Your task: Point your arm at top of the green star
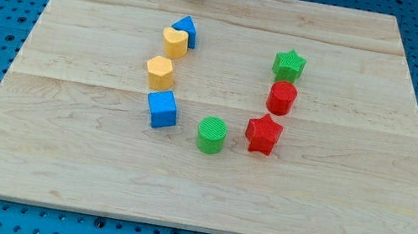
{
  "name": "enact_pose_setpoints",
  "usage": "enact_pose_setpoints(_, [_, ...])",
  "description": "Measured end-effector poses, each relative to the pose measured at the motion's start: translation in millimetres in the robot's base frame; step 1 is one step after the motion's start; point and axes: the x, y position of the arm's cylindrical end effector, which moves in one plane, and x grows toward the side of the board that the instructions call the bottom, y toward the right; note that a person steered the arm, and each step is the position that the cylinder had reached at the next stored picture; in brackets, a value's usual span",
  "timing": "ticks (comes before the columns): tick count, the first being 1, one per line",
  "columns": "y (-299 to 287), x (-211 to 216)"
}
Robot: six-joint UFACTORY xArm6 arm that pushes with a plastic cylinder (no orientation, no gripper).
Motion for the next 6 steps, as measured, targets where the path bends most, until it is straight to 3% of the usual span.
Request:
enact_pose_setpoints(2, [-1.6,0.0])
enact_pose_setpoints(5, [150.7,32.1])
enact_pose_setpoints(6, [150.8,39.3])
